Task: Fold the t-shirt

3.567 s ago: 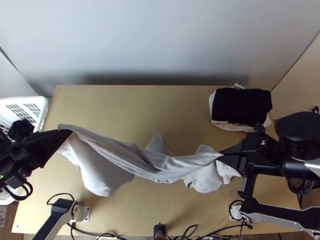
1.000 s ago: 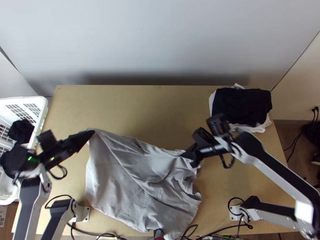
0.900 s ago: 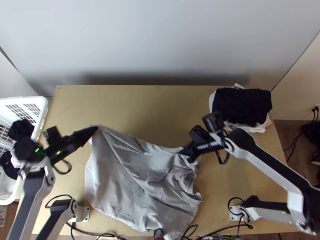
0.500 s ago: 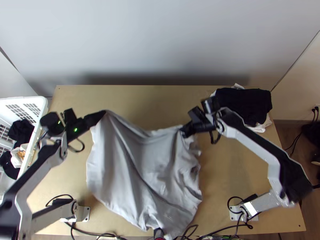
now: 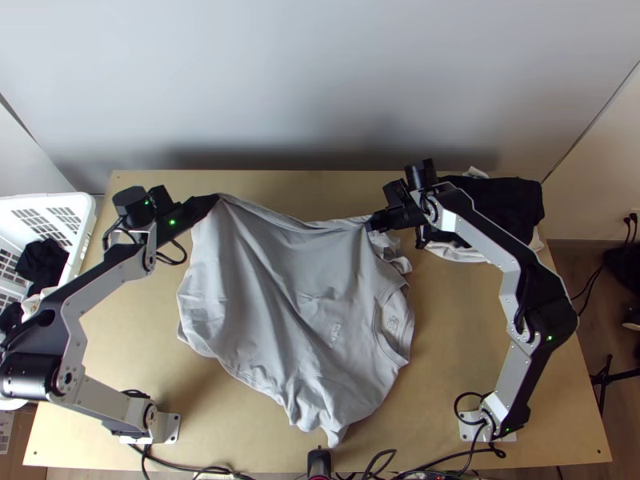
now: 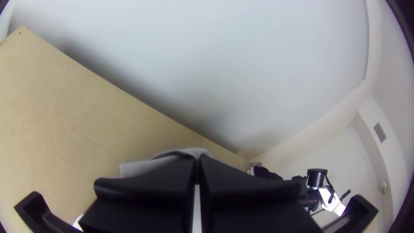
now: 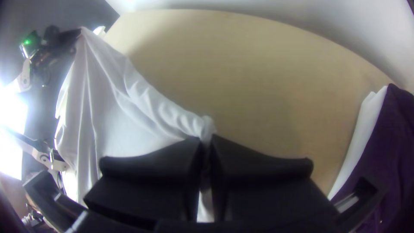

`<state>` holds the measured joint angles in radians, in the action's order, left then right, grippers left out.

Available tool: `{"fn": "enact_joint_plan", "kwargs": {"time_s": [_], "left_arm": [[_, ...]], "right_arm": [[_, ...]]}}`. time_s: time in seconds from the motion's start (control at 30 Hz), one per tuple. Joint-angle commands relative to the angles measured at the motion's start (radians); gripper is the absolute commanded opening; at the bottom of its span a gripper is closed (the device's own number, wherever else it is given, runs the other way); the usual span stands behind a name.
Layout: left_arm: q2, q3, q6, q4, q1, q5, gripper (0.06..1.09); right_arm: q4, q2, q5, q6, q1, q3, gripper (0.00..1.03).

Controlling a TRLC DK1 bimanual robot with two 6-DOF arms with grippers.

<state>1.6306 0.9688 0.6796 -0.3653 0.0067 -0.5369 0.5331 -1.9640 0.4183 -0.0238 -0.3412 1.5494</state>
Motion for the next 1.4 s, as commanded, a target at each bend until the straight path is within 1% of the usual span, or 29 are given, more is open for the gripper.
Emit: {"fn": "enact_joint_plan", "kwargs": {"time_s": [0.0,0.07,0.1,0.13,0.2,0.3,0.4,0.47,0.53,0.63,0.73,0.87,1.0,1.17,1.37], "left_arm": [[0.044,0.021,-0.003,0.0,-0.011,0.005,0.09],[0.034,0.013,-0.005,0.0,-0.014,-0.002,0.09],[0.029,0.011,-0.003,0.0,-0.017,-0.003,0.09],[0.025,0.011,-0.003,0.0,-0.02,-0.006,0.09],[0.018,0.007,-0.003,0.0,-0.022,-0.009,0.09],[0.017,0.005,-0.003,0.0,-0.022,-0.011,0.09],[0.017,0.002,-0.003,0.0,-0.02,-0.011,0.09],[0.014,0.001,-0.003,0.0,-0.02,-0.011,0.09],[0.012,0.001,-0.003,0.0,-0.02,-0.012,0.09],[0.009,0.001,-0.003,0.0,-0.02,-0.012,0.09],[0.006,-0.001,-0.003,0.0,-0.022,-0.012,0.09],[-0.005,-0.005,0.001,0.0,-0.024,-0.012,0.09],[-0.025,-0.021,0.003,0.0,-0.027,-0.012,0.09],[-0.043,-0.039,0.005,0.0,-0.027,-0.012,0.09],[-0.052,-0.042,0.005,0.0,-0.016,-0.012,0.09]], "right_arm": [[0.051,-0.007,-0.001,0.005,0.013,0.025,0.35],[0.067,0.019,-0.007,0.013,0.025,0.008,0.86],[0.084,0.028,-0.019,0.009,0.028,0.008,0.9],[0.087,0.045,-0.035,0.001,0.033,0.001,0.91],[0.087,0.1,-0.065,-0.027,0.036,-0.02,0.97],[0.087,0.208,-0.128,-0.09,0.019,-0.057,0.97],[0.119,0.303,-0.222,-0.173,-0.021,-0.107,0.97],[0.212,0.327,-0.228,-0.194,-0.03,-0.118,0.97],[0.269,0.347,-0.227,-0.191,-0.028,-0.14,0.97],[0.278,0.372,-0.228,-0.202,-0.021,-0.21,0.96],[0.278,0.344,-0.227,-0.197,-0.013,-0.245,0.94],[0.255,0.266,-0.227,-0.182,-0.005,-0.218,0.93],[0.235,0.151,-0.225,-0.148,0.011,-0.117,0.93],[0.229,0.025,-0.196,-0.062,0.022,0.032,0.93],[0.231,-0.049,-0.174,-0.022,0.021,0.123,0.92]]}}
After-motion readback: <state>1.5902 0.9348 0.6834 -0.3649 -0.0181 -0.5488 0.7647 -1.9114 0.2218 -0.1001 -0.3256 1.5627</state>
